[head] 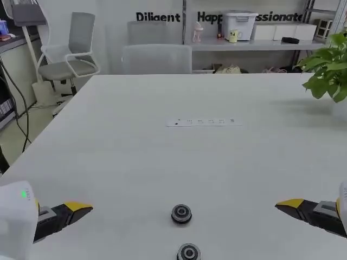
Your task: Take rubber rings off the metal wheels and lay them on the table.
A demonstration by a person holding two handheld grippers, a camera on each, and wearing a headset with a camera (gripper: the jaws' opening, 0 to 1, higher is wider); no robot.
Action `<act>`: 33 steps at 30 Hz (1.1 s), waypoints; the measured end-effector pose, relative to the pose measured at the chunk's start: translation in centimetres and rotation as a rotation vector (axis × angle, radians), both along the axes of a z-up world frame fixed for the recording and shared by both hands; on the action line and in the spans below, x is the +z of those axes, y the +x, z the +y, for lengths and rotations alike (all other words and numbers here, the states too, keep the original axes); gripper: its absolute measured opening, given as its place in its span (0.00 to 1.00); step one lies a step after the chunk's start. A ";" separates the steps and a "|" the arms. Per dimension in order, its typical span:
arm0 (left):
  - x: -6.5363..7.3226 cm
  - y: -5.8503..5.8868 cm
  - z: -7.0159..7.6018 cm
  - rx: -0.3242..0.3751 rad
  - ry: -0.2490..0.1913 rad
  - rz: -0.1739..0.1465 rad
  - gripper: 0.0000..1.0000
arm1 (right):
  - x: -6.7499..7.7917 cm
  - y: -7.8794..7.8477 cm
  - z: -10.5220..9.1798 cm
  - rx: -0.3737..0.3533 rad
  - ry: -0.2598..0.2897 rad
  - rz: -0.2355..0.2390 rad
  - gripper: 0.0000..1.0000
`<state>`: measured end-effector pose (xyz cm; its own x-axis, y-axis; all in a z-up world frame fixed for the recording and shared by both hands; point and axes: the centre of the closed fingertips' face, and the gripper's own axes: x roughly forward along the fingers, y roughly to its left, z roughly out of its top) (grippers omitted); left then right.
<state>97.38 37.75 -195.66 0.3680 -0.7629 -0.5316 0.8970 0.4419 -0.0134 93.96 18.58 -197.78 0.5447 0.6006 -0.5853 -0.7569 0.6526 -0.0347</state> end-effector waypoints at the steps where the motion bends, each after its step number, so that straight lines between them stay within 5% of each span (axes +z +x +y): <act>1: 0.0 0.0 0.0 0.001 -0.001 0.000 0.92 | 0.0 0.0 0.0 0.000 0.000 -0.001 0.99; 22: 0.0 0.5 0.2 0.009 -0.003 0.000 0.90 | 0.7 0.6 0.1 -0.009 0.016 -0.024 0.99; 27: 0.2 0.6 0.1 0.008 -0.011 -0.012 0.90 | 1.7 1.1 0.3 -0.026 0.080 -0.027 0.99; 33: -0.1 0.5 0.1 0.006 -0.004 -0.003 0.89 | 1.7 1.6 0.0 -0.022 0.054 -0.040 0.99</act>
